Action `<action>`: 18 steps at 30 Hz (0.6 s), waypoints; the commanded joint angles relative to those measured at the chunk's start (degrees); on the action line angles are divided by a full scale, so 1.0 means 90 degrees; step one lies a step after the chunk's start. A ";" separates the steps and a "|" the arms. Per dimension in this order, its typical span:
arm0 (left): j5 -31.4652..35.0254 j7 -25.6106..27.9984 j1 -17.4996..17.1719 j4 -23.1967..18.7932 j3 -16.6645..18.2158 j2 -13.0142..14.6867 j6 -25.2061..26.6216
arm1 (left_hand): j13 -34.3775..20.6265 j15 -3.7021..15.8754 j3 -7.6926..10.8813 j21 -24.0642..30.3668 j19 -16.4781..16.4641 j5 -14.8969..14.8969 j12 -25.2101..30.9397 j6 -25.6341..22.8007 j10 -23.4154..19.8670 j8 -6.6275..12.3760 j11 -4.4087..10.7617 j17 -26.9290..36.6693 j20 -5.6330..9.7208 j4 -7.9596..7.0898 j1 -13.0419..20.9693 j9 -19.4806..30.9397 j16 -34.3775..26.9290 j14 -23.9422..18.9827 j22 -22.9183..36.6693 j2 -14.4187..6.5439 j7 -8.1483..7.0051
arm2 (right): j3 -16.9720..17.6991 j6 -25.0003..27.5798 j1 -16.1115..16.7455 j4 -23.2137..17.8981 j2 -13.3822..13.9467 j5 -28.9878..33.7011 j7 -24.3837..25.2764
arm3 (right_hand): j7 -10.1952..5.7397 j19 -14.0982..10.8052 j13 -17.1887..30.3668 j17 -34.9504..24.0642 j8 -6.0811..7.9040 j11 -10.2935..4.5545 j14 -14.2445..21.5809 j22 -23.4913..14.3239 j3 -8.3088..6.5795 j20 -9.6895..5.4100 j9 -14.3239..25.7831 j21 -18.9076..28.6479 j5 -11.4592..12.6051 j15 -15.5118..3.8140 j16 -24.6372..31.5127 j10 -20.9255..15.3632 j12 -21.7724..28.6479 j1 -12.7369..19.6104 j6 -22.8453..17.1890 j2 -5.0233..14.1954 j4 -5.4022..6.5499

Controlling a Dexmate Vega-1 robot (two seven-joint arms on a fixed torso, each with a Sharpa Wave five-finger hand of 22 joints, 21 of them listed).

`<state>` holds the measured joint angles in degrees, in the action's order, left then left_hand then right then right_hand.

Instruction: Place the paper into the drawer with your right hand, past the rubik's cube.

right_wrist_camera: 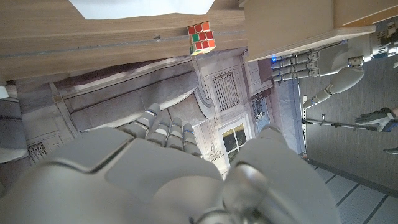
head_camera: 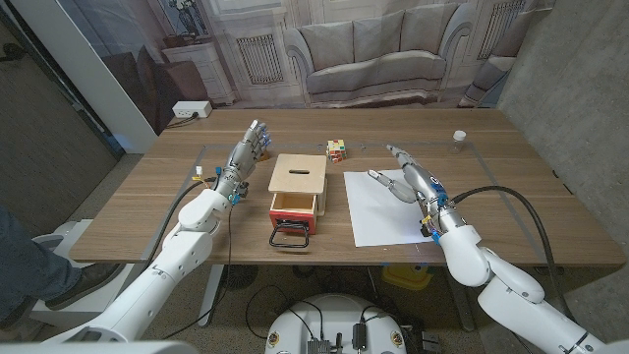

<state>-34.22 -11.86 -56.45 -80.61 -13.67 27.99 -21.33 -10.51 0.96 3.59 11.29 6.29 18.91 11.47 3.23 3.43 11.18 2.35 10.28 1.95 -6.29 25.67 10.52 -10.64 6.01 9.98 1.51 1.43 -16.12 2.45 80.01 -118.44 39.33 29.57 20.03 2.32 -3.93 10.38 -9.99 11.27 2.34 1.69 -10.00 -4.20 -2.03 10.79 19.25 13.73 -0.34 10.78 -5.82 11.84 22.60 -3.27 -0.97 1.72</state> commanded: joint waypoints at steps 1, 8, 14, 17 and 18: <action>-0.0015 -0.0108 0.0069 0.0146 -0.0003 -0.0030 -0.0085 | -0.0034 -0.0007 -0.0054 0.0008 0.0035 0.0015 0.0036 -0.0027 -0.0017 0.0035 -0.0006 0.0015 0.0300 -0.0009 0.0022 0.0028 -0.0014 -0.0017 0.0027 -0.0027 -0.0006 | -0.0196 0.0537 -0.0087 -0.0174 0.0087 0.0548 -0.0148 | -0.0021 -0.0084 0.0022 -0.0034 -0.0011 -0.0057 0.0029 -0.0012 -0.0001 -0.0403 0.0015 -0.0019 0.0021 -0.0027 0.0004 0.0006 0.0029 0.0042 -0.0007 0.0028 -0.0045; -0.0030 -0.0145 0.0105 0.0230 0.0013 -0.0076 -0.0114 | -0.0034 -0.0009 -0.0063 0.0007 0.0037 0.0013 0.0034 -0.0040 -0.0014 0.0038 -0.0016 0.0015 0.0300 -0.0009 0.0026 0.0029 -0.0014 -0.0020 0.0027 -0.0031 0.0001 | -0.0296 0.0791 -0.0163 -0.0215 0.0119 0.0790 -0.0286 | -0.0024 -0.0093 0.0022 -0.0035 -0.0010 -0.0057 0.0033 -0.0012 0.0002 -0.0412 0.0016 -0.0032 0.0031 -0.0032 0.0003 0.0004 0.0029 0.0046 -0.0005 0.0028 -0.0050; -0.0016 -0.0173 0.0140 0.0294 0.0015 -0.0116 -0.0116 | -0.0034 -0.0005 -0.0074 0.0005 0.0042 0.0010 0.0036 -0.0042 -0.0025 0.0037 0.0005 0.0016 0.0294 -0.0008 0.0031 0.0029 -0.0013 -0.0020 0.0027 -0.0037 0.0002 | -0.0344 0.1017 -0.0200 -0.0294 0.0165 0.0914 -0.0498 | -0.0026 -0.0104 0.0022 -0.0036 -0.0011 -0.0064 0.0037 -0.0013 0.0005 -0.0410 0.0016 -0.0046 0.0042 -0.0035 0.0003 0.0002 0.0029 0.0051 -0.0001 0.0029 -0.0055; -0.0018 -0.0188 0.0150 0.0322 0.0023 -0.0136 -0.0114 | -0.0034 -0.0004 -0.0078 0.0004 0.0045 0.0009 0.0036 -0.0039 -0.0026 0.0034 0.0008 0.0016 0.0291 -0.0008 0.0032 0.0029 -0.0013 -0.0020 0.0027 -0.0039 -0.0007 | -0.0400 0.1214 -0.0235 -0.0353 0.0162 0.1016 -0.0645 | -0.0028 -0.0111 0.0022 -0.0037 -0.0008 -0.0077 0.0047 -0.0013 0.0006 -0.0407 0.0017 -0.0055 0.0049 -0.0036 0.0006 0.0022 0.0021 0.0054 -0.0005 0.0032 -0.0058; -0.0013 -0.0191 0.0155 0.0333 0.0025 -0.0141 -0.0116 | -0.0034 -0.0003 -0.0080 0.0004 0.0044 0.0009 0.0034 -0.0050 -0.0023 0.0038 -0.0001 0.0016 0.0292 -0.0008 0.0033 0.0029 -0.0013 -0.0019 0.0027 -0.0039 -0.0003 | -0.0406 0.1234 -0.0244 -0.0362 0.0165 0.1011 -0.0681 | -0.0044 -0.0113 0.0022 -0.0037 0.0000 -0.0076 0.0048 -0.0013 0.0006 -0.0406 0.0017 -0.0059 0.0052 -0.0040 0.0006 0.0023 0.0020 0.0056 -0.0023 0.0034 -0.0059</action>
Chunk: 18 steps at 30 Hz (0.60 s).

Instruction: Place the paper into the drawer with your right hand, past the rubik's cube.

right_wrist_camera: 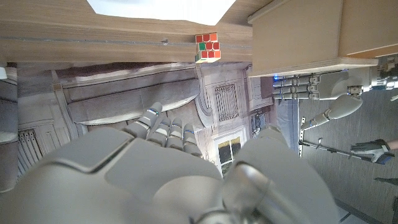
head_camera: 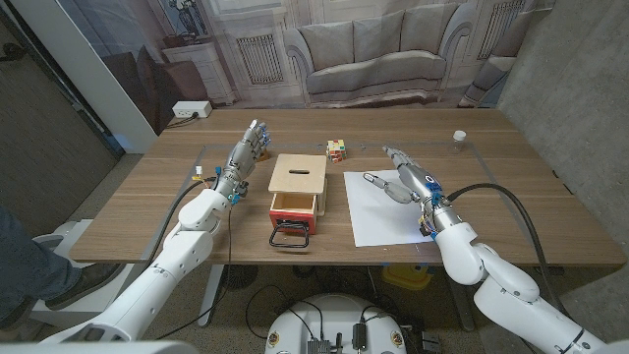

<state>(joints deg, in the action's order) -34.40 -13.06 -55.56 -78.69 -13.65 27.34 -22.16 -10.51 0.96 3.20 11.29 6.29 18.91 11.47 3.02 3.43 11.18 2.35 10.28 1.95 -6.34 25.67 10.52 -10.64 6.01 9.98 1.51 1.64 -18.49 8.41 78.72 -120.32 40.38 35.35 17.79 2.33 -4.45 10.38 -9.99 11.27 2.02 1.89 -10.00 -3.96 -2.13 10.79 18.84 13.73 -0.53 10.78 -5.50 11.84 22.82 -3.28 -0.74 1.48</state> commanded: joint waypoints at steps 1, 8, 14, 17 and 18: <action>0.0011 -0.0059 0.0059 0.0126 0.0025 -0.0074 -0.0023 | -0.0034 -0.0002 -0.0038 0.0004 0.0045 0.0009 0.0033 -0.0029 -0.0021 0.0039 0.0003 0.0016 0.0294 -0.0003 0.0034 0.0029 -0.0013 -0.0020 0.0027 -0.0040 -0.0026 | -0.0152 0.0617 -0.0110 -0.0169 0.0046 0.0364 -0.0486 | -0.0055 -0.0062 0.0022 -0.0037 0.0005 -0.0048 0.0028 -0.0014 -0.0021 -0.0397 0.0017 -0.0015 0.0055 -0.0022 0.0006 -0.0009 0.0019 0.0032 -0.0035 0.0010 -0.0033; 0.0022 -0.0067 0.0059 0.0143 0.0053 -0.0111 -0.0053 | -0.0034 -0.0015 -0.0046 0.0003 0.0050 0.0007 0.0031 -0.0041 -0.0018 0.0041 -0.0029 0.0016 0.0293 -0.0003 0.0036 0.0029 -0.0011 -0.0016 0.0027 -0.0045 -0.0022 | -0.0230 0.0786 -0.0157 -0.0195 0.0067 0.0521 -0.0582 | -0.0075 -0.0085 0.0022 -0.0037 0.0018 -0.0049 0.0033 -0.0014 -0.0021 -0.0403 0.0018 -0.0027 0.0067 -0.0032 0.0005 -0.0002 0.0016 0.0042 -0.0073 0.0017 -0.0040; 0.0040 -0.0005 0.0013 0.0061 0.0081 -0.0090 -0.0035 | -0.0034 -0.0019 -0.0055 0.0003 0.0051 0.0005 0.0030 -0.0041 -0.0020 0.0039 -0.0031 0.0016 0.0296 -0.0003 0.0039 0.0029 -0.0010 -0.0016 0.0027 -0.0049 -0.0015 | -0.0307 0.0885 -0.0204 -0.0191 0.0096 0.0659 -0.0704 | -0.0077 -0.0091 0.0022 -0.0038 0.0019 -0.0044 0.0028 -0.0015 -0.0019 -0.0402 0.0018 -0.0044 0.0075 -0.0032 0.0001 -0.0001 0.0015 0.0045 -0.0079 0.0022 -0.0043; 0.0047 0.0026 -0.0025 0.0011 0.0091 -0.0069 -0.0024 | -0.0034 -0.0021 -0.0059 0.0001 0.0055 0.0004 0.0032 -0.0043 -0.0026 0.0039 -0.0020 0.0016 0.0292 -0.0003 0.0041 0.0029 -0.0011 -0.0017 0.0027 -0.0051 -0.0017 | -0.0335 0.0925 -0.0232 -0.0192 0.0114 0.0676 -0.0823 | -0.0078 -0.0094 0.0021 -0.0038 0.0018 -0.0040 0.0029 -0.0015 -0.0019 -0.0400 0.0018 -0.0053 0.0080 -0.0026 0.0000 -0.0002 0.0015 0.0050 -0.0079 0.0026 -0.0047; 0.0040 0.0029 -0.0034 0.0001 0.0093 -0.0066 -0.0019 | -0.0034 -0.0020 -0.0060 0.0001 0.0055 0.0004 0.0029 -0.0042 -0.0020 0.0038 -0.0022 0.0016 0.0292 -0.0003 0.0041 0.0029 -0.0010 -0.0016 0.0028 -0.0052 -0.0018 | -0.0337 0.0920 -0.0239 -0.0189 0.0122 0.0671 -0.0851 | -0.0081 -0.0094 0.0021 -0.0038 0.0017 -0.0045 0.0026 -0.0015 -0.0019 -0.0399 0.0018 -0.0057 0.0082 -0.0027 -0.0002 -0.0003 0.0015 0.0052 -0.0077 0.0027 -0.0048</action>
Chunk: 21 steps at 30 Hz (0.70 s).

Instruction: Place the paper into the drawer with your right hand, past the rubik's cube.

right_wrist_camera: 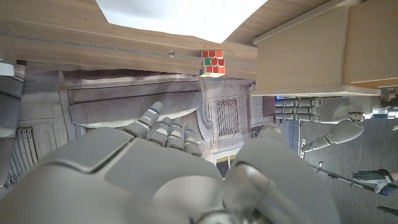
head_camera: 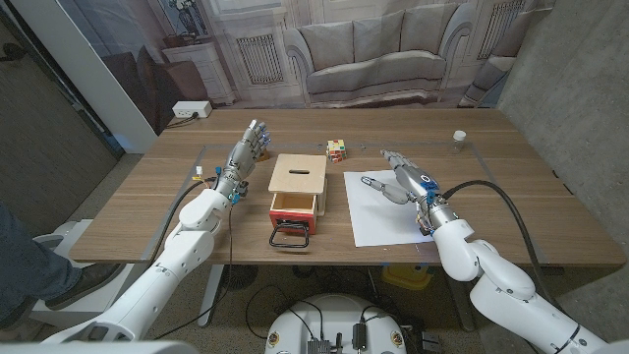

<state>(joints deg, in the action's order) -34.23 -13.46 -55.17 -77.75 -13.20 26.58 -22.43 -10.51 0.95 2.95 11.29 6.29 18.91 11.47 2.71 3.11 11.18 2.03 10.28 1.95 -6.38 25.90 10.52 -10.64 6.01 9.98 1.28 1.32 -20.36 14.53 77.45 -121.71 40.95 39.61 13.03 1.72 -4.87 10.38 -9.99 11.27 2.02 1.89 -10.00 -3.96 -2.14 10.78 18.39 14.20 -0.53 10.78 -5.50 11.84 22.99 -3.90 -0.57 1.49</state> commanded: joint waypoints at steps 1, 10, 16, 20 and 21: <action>0.0016 0.0076 -0.0084 -0.0110 0.0043 0.0020 0.0017 | -0.0034 -0.0020 -0.0034 0.0001 0.0055 0.0004 0.0030 -0.0005 0.0013 0.0037 0.0028 0.0017 0.0292 0.0001 0.0016 0.0029 -0.0010 -0.0016 0.0028 -0.0027 0.0016 | -0.0134 0.0237 -0.0104 -0.0028 0.0063 0.0197 -0.0341 | -0.0014 -0.0047 0.0021 -0.0038 0.0018 -0.0042 0.0025 -0.0016 -0.0019 -0.0399 0.0019 -0.0009 0.0030 -0.0024 -0.0002 -0.0003 0.0015 0.0034 -0.0009 0.0009 -0.0050; -0.0009 0.0099 -0.0139 -0.0161 0.0044 0.0032 -0.0012 | -0.0034 -0.0022 -0.0047 0.0002 0.0057 0.0002 0.0030 -0.0008 0.0009 0.0035 0.0013 0.0017 0.0290 0.0002 0.0021 0.0029 -0.0010 -0.0017 0.0028 -0.0033 0.0015 | -0.0185 0.0404 -0.0108 -0.0079 0.0093 0.0350 -0.0530 | -0.0006 -0.0074 0.0021 -0.0040 0.0075 -0.0030 0.0061 -0.0017 -0.0009 -0.0386 0.0022 -0.0040 0.0044 -0.0022 0.0008 -0.0031 0.0026 0.0034 -0.0168 0.0014 -0.0055; -0.0019 0.0131 -0.0184 -0.0222 0.0047 0.0062 -0.0032 | -0.0034 -0.0019 -0.0053 0.0002 0.0056 0.0001 0.0028 -0.0009 0.0011 0.0034 0.0012 0.0017 0.0288 0.0003 0.0025 0.0029 -0.0010 -0.0017 0.0028 -0.0038 0.0017 | -0.0219 0.0545 -0.0116 -0.0139 0.0126 0.0459 -0.0719 | -0.0006 -0.0089 0.0021 -0.0040 0.0068 -0.0033 0.0067 -0.0017 -0.0003 -0.0384 0.0024 -0.0055 0.0050 -0.0023 0.0007 -0.0037 0.0028 0.0034 -0.0166 0.0015 -0.0058; -0.0027 0.0148 -0.0203 -0.0244 0.0044 0.0079 -0.0046 | -0.0034 -0.0023 -0.0057 0.0002 0.0058 0.0000 0.0026 -0.0011 0.0016 0.0033 0.0012 0.0017 0.0289 0.0003 0.0028 0.0029 -0.0009 -0.0015 0.0028 -0.0042 0.0021 | -0.0256 0.0610 -0.0131 -0.0168 0.0137 0.0542 -0.0819 | 0.0000 -0.0091 0.0021 -0.0040 0.0058 -0.0028 0.0072 -0.0018 -0.0002 -0.0382 0.0025 -0.0065 0.0054 -0.0013 0.0007 -0.0033 0.0026 0.0037 -0.0147 0.0018 -0.0060; -0.0028 0.0154 -0.0208 -0.0249 0.0044 0.0082 -0.0051 | -0.0034 -0.0019 -0.0058 0.0002 0.0057 0.0000 0.0026 -0.0014 0.0016 0.0034 0.0005 0.0017 0.0286 0.0003 0.0029 0.0029 -0.0009 -0.0016 0.0028 -0.0043 0.0020 | -0.0264 0.0630 -0.0135 -0.0178 0.0142 0.0562 -0.0855 | 0.0000 -0.0092 0.0021 -0.0040 0.0057 -0.0028 0.0072 -0.0018 -0.0002 -0.0382 0.0025 -0.0066 0.0054 -0.0013 0.0007 -0.0030 0.0025 0.0037 -0.0146 0.0018 -0.0061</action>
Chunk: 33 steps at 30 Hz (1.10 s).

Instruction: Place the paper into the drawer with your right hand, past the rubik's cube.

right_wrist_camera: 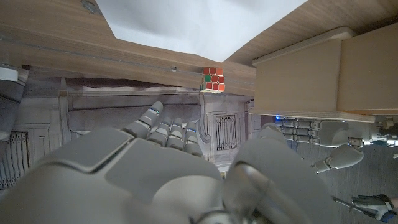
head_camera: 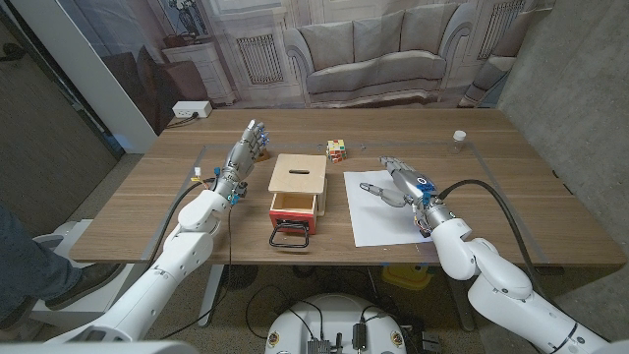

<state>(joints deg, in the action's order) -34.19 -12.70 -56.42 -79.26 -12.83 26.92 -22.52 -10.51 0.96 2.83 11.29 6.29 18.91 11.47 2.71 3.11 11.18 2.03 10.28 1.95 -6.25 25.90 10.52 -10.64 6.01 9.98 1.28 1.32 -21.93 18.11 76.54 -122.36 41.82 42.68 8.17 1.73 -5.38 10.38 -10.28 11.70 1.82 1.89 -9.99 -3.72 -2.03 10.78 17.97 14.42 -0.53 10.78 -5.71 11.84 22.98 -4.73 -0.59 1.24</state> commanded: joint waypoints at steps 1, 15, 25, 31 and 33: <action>-0.0030 0.0080 -0.0075 -0.0087 0.0003 0.0049 -0.0047 | -0.0034 -0.0020 -0.0046 0.0002 0.0056 0.0000 0.0025 -0.0014 0.0017 0.0034 0.0005 0.0017 0.0287 -0.0011 0.0030 0.0029 -0.0009 -0.0017 0.0028 -0.0044 0.0025 | -0.0095 0.0263 -0.0037 -0.0122 0.0046 0.0230 -0.0366 | -0.0004 -0.0037 0.0021 -0.0008 0.0008 -0.0005 0.0074 -0.0018 -0.0029 -0.0391 0.0025 -0.0021 0.0031 -0.0012 0.0007 -0.0010 0.0026 0.0040 -0.0053 0.0021 -0.0035; -0.0083 0.0073 -0.0077 -0.0037 -0.0014 0.0048 -0.0137 | -0.0034 -0.0023 -0.0061 0.0003 0.0058 -0.0002 0.0024 -0.0024 0.0013 0.0034 0.0012 0.0017 0.0283 -0.0009 0.0040 0.0029 -0.0009 -0.0016 0.0028 -0.0055 0.0025 | -0.0205 0.0473 -0.0122 -0.0167 0.0041 0.0454 -0.0745 | 0.0020 -0.0086 0.0022 -0.0009 0.0027 0.0020 0.0139 -0.0019 -0.0024 -0.0369 0.0028 -0.0047 0.0044 0.0011 0.0025 -0.0082 0.0052 0.0046 -0.0128 0.0036 -0.0042; -0.0100 0.0071 -0.0093 -0.0039 -0.0005 0.0070 -0.0157 | -0.0034 -0.0021 -0.0071 0.0004 0.0057 -0.0003 0.0024 -0.0024 0.0012 0.0032 0.0005 0.0017 0.0282 -0.0008 0.0045 0.0029 -0.0008 -0.0016 0.0028 -0.0061 0.0025 | -0.0279 0.0572 -0.0207 -0.0121 -0.0004 0.0550 -0.0991 | 0.0036 -0.0113 0.0022 -0.0010 0.0021 0.0022 0.0169 -0.0020 -0.0016 -0.0355 0.0030 -0.0067 0.0048 0.0002 0.0029 -0.0103 0.0056 0.0042 -0.0133 0.0040 -0.0044; -0.0103 0.0096 -0.0107 -0.0062 0.0002 0.0086 -0.0155 | -0.0034 -0.0027 -0.0078 0.0004 0.0058 -0.0004 0.0021 -0.0019 0.0016 0.0029 0.0006 0.0017 0.0279 -0.0008 0.0048 0.0029 -0.0008 -0.0015 0.0028 -0.0065 0.0018 | -0.0332 0.0575 -0.0243 -0.0031 -0.0060 0.0591 -0.1006 | 0.0033 -0.0123 0.0022 -0.0010 0.0019 0.0023 0.0177 -0.0021 -0.0012 -0.0351 0.0031 -0.0078 0.0050 0.0002 0.0028 -0.0116 0.0060 0.0041 -0.0138 0.0042 -0.0045; -0.0104 0.0116 -0.0109 -0.0055 0.0004 0.0078 -0.0157 | -0.0033 -0.0029 -0.0088 0.0011 0.0038 -0.0006 0.0027 -0.0038 0.0000 0.0034 -0.0024 0.0016 0.0388 -0.0007 0.0054 0.0029 -0.0013 -0.0029 0.0028 -0.0071 0.0022 | -0.0355 0.0585 -0.0254 -0.0003 -0.0078 0.0623 -0.1007 | 0.0014 -0.0131 0.0022 -0.0010 0.0017 0.0007 0.0185 -0.0021 -0.0010 -0.0351 0.0031 -0.0085 0.0051 -0.0008 0.0027 -0.0124 0.0061 0.0043 -0.0140 0.0043 -0.0047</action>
<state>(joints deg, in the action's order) -34.99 -12.01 -57.23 -79.70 -12.88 27.53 -23.77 -10.51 0.96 2.36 11.29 6.29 18.91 11.47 2.72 3.11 11.18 2.03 10.27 1.95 -6.25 26.12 10.52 -10.64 6.01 9.98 1.06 1.33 -24.32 22.89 74.85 -123.44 41.81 47.34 0.05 2.04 -5.98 10.38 -10.27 11.70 1.82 3.04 -9.99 -3.73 -2.03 10.78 17.52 14.63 -0.62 10.78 -6.15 12.08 23.12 -5.65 -0.44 1.26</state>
